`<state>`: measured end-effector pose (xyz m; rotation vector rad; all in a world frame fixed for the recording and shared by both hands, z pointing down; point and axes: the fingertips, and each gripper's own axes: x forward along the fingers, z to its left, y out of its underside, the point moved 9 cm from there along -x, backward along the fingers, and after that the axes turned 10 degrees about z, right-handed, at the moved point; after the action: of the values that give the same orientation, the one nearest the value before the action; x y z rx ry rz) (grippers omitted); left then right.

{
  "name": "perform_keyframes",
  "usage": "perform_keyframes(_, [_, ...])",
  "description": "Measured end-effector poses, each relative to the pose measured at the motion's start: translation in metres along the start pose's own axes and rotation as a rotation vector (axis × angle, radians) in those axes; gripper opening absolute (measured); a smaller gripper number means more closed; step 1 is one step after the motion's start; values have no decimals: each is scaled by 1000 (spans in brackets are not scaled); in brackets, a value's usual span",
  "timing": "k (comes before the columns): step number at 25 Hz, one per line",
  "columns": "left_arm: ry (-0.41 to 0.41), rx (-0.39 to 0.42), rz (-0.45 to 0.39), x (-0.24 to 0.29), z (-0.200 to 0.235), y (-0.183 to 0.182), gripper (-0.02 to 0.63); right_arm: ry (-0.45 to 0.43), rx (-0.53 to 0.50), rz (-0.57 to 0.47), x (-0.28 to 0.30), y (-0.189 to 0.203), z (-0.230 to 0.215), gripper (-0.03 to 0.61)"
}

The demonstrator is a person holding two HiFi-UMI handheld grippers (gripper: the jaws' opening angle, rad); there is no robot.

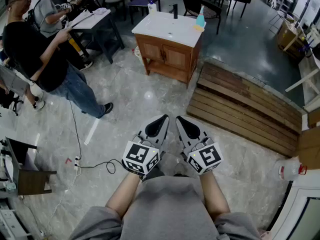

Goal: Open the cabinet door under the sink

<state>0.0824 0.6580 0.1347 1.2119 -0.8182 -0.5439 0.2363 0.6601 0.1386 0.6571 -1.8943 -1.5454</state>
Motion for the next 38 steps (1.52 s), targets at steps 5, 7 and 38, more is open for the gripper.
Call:
perform_keyframes(5, [-8, -11, -2, -3, 11, 5, 8, -4, 7, 3, 10, 4, 3, 9])
perform_keyframes(7, [-12, -16, 3, -4, 15, 6, 8, -6, 10, 7, 14, 5, 5, 9])
perform_keyframes(38, [125, -16, 62, 12, 197, 8, 8, 164, 77, 51, 178, 12, 26, 9])
